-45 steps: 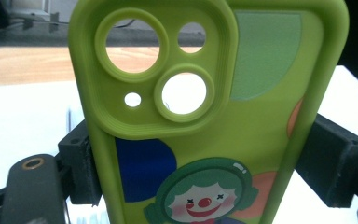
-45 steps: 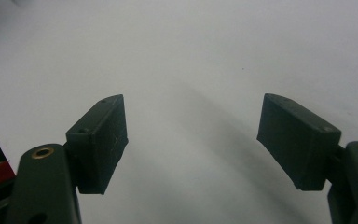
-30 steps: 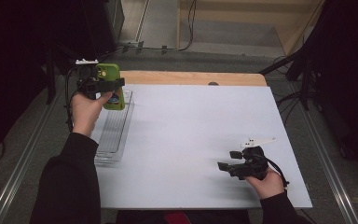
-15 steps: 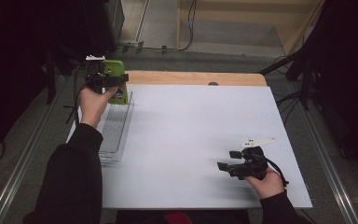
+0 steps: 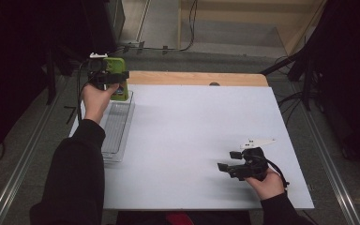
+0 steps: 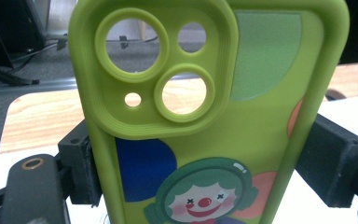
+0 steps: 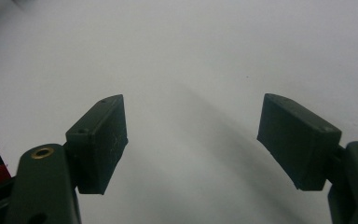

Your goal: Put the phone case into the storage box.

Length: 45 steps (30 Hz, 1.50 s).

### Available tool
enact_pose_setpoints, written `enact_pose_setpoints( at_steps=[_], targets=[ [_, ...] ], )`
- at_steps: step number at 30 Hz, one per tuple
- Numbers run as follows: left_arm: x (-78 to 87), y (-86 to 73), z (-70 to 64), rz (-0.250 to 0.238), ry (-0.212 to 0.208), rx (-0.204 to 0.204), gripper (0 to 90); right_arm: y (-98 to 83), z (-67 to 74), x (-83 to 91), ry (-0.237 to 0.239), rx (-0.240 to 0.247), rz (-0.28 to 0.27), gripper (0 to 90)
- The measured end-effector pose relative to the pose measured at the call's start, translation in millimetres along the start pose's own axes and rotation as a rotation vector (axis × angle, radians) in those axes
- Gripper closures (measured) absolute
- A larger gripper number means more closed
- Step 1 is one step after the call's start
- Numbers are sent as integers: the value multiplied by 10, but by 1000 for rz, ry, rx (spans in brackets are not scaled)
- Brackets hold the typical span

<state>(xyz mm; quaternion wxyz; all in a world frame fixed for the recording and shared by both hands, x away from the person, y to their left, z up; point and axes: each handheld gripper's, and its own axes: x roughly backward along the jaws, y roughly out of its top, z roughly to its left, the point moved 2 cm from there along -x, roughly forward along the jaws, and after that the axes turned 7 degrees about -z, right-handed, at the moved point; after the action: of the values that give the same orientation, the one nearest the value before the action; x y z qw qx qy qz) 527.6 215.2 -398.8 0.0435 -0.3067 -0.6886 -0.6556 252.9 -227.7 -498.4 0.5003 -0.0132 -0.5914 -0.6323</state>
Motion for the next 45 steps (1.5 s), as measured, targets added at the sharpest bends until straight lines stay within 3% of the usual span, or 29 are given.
enact_pose_setpoints(
  at_steps=[17,21,26,31,35,45],
  targets=[
    [-152,-147,36,15,13,-6,159,4,-22,5,-1,-12,-8,221],
    [-178,-209,54,44,11,-2,159,0,-21,4,1,-10,-7,222],
    [-205,-261,56,36,13,-5,157,0,-21,2,0,-11,-5,221],
    [-215,-327,57,52,23,-39,156,13,-16,-13,2,-5,-4,221],
    [-223,-379,90,72,12,-15,152,16,-16,-19,2,-6,-1,221],
    [-188,-356,50,75,2,-31,121,24,-9,-34,9,0,0,221]
  ],
)
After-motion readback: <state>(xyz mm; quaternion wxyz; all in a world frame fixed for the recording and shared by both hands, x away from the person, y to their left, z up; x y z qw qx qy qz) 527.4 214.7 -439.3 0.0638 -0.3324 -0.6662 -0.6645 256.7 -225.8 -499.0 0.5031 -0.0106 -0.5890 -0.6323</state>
